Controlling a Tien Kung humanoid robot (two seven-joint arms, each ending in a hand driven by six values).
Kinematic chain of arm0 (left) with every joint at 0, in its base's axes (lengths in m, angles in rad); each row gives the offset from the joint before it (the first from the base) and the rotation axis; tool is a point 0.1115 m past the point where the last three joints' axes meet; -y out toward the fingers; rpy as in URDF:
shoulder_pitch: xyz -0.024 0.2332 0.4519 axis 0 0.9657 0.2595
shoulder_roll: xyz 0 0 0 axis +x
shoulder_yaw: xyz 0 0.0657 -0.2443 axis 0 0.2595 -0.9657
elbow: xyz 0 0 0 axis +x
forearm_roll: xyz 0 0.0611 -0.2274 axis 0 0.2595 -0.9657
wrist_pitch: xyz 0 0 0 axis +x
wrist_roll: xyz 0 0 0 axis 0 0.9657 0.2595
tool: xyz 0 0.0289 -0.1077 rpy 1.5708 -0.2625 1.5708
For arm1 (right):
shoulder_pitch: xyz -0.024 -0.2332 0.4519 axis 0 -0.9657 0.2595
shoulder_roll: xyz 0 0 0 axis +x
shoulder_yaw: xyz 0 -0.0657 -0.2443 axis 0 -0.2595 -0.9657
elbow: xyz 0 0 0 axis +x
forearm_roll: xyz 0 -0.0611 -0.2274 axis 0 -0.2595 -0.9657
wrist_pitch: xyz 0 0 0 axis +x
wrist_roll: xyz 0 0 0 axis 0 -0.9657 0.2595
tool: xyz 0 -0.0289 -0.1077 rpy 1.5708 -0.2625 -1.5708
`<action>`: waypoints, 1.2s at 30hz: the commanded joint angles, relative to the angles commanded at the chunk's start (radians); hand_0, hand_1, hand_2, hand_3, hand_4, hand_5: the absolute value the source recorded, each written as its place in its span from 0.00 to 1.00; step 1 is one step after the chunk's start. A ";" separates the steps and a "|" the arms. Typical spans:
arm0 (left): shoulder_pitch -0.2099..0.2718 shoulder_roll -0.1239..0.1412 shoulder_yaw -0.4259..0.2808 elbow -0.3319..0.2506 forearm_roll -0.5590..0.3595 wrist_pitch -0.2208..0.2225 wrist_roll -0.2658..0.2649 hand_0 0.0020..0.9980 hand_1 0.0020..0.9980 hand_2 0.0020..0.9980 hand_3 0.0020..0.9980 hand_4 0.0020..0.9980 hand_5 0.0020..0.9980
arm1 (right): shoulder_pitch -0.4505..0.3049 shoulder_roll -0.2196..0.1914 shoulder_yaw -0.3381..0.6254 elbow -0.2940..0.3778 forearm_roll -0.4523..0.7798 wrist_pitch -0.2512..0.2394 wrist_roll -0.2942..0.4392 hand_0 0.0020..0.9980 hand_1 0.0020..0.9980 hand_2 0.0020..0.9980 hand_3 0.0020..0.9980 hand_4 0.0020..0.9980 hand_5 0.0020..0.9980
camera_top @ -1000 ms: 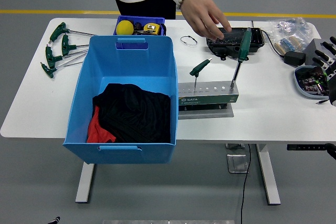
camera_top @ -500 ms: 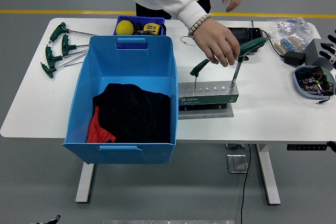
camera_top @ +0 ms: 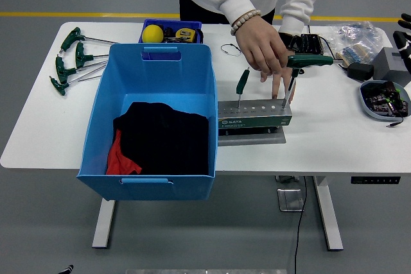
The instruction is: Lift tool from toolbox,place it in box,lift tool from toolbox,place it in box
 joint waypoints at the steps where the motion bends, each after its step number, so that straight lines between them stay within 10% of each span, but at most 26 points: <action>1: 0.000 0.000 -0.004 0.000 0.003 0.001 0.001 0.80 0.84 0.86 0.74 0.73 0.69 | 0.009 -0.013 -0.012 0.006 -0.027 -0.002 -0.003 0.90 0.84 0.89 0.89 1.00 0.79; 16: 0.009 0.000 -0.044 -0.001 0.041 0.008 0.019 0.79 0.84 0.85 0.73 0.73 0.69 | 0.268 -0.197 -0.321 -0.006 -0.345 0.058 -0.078 0.92 0.86 0.89 0.89 1.00 0.74; 36: 0.016 -0.010 -0.105 -0.004 0.117 0.011 0.055 0.79 0.83 0.83 0.71 0.73 0.68 | 0.572 -0.085 -0.657 -0.307 -0.506 0.111 -0.116 0.71 0.66 0.68 0.76 1.00 0.79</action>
